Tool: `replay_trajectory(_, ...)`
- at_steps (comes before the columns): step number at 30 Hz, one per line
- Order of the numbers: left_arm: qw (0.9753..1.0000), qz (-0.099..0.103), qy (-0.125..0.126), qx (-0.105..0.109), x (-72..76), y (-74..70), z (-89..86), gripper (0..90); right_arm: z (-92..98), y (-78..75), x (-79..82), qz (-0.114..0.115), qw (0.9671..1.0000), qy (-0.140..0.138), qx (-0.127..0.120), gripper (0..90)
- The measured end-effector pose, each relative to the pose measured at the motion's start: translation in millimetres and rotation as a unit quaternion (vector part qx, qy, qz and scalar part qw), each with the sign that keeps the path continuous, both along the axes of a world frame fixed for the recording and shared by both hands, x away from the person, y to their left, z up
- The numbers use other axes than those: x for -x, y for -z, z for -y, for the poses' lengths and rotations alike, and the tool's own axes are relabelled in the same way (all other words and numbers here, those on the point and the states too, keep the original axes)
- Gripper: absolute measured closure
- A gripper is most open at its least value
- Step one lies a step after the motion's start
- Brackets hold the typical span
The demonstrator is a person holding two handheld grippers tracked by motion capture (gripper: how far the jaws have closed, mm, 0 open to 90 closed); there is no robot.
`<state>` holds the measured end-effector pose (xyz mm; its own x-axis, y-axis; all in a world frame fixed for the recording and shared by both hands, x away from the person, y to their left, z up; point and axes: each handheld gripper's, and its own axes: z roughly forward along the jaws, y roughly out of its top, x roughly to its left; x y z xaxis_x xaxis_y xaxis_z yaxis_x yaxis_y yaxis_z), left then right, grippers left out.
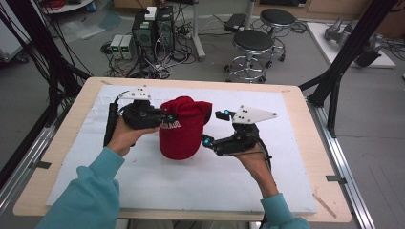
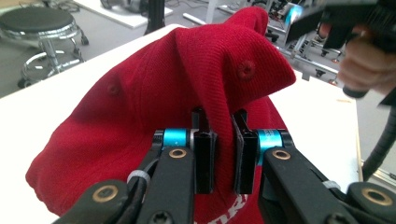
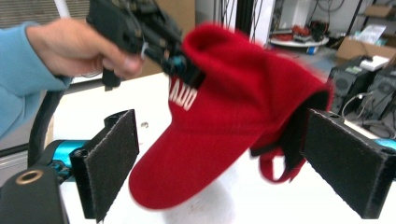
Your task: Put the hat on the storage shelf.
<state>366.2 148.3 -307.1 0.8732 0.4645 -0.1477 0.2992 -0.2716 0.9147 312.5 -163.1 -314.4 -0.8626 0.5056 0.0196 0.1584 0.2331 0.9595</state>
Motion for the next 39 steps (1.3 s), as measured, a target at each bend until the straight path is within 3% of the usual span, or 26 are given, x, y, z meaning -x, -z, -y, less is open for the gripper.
replay_trajectory(8, 0.9996, 0.023, 0.016, 0.006, 3.7, -12.3, 5.6, 81.9, -6.8, 15.7, -4.8, -0.055, 0.9985, 0.001, 0.003, 12.7)
replay_trajectory(14, 0.9991, 0.033, 0.022, 0.011, 6.1, -17.5, 7.1, 81.9, -8.1, 20.4, -9.6, -0.069, 0.9976, -0.003, -0.004, 17.4)
replay_trajectory(19, 0.9987, 0.041, 0.025, 0.017, 7.7, -19.1, 8.4, 81.9, -6.6, 21.3, -12.4, -0.078, 0.9968, -0.012, -0.011, 29.1)
replay_trajectory(25, 0.9981, 0.051, 0.03, 0.017, 9.9, -20.3, 9.6, 81.9, -5.3, 22.5, -14.1, -0.106, 0.9939, -0.023, -0.024, 42.7)
replay_trajectory(35, 0.9976, 0.058, 0.036, 0.013, 12.4, -20.5, 12.5, 81.9, -5.9, 23.2, -15.9, -0.118, 0.9905, -0.056, -0.043, 62.0)
replay_trajectory(39, 0.9972, 0.062, 0.038, 0.015, 13.1, -20.8, 12.8, 82.2, -4.1, 23.8, -16.3, -0.14, 0.9867, -0.065, -0.052, 70.7)
